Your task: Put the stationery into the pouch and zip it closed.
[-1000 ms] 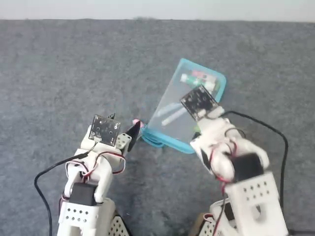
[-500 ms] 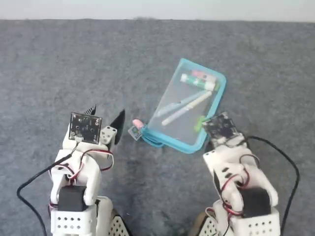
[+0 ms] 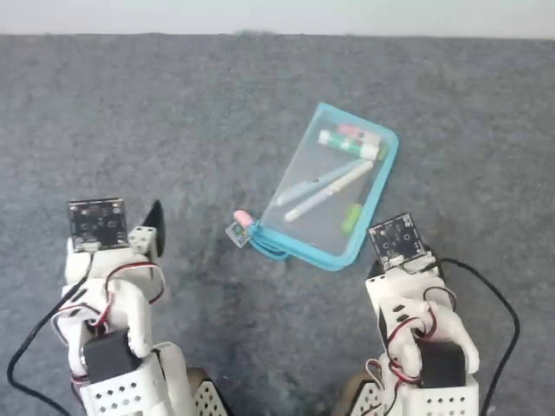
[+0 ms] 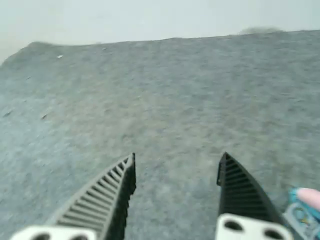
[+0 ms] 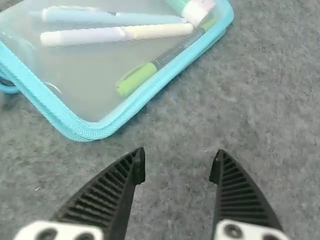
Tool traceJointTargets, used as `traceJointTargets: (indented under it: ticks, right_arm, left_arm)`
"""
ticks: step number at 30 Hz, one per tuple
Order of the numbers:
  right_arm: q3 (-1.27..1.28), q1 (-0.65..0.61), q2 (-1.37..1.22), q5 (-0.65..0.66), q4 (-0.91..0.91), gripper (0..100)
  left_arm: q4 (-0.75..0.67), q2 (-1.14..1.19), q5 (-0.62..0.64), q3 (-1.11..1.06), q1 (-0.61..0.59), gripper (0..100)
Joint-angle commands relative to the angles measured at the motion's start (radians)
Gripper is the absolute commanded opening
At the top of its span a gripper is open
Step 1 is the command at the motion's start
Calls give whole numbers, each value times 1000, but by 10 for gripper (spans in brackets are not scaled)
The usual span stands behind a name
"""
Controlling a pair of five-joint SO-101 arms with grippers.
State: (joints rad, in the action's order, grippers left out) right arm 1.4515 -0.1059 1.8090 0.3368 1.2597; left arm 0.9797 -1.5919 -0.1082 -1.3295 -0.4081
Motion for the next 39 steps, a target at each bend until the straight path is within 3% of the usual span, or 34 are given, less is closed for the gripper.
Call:
traceJointTargets:
  ticks: [1,4,6,12,14,21,26,39]
  right_arm:
    - [14,27,5,-5,4,109]
    - [87,33,5,-3,-10,15]
    - [153,35,5,-3,-27,13]
    - [232,35,7,-3,-59,22]
    - [232,35,7,-3,-58,22]
    - [232,35,-1,-3,-53,22]
    - [232,31,5,-5,51,23]
    - [232,30,5,-5,50,23]
  left_arm:
    - [-2,3,-2,-56,-66,256]
    - [-29,3,-2,-119,-66,254]
    - [-80,3,-2,-177,-63,244]
    - [-261,11,0,-367,-68,56]
    - [-255,-2,0,-363,-68,9]
    - [-143,-14,-5,-363,-66,30]
    - [-26,-15,-5,-363,-66,29]
    - [-25,-15,-6,-363,-66,29]
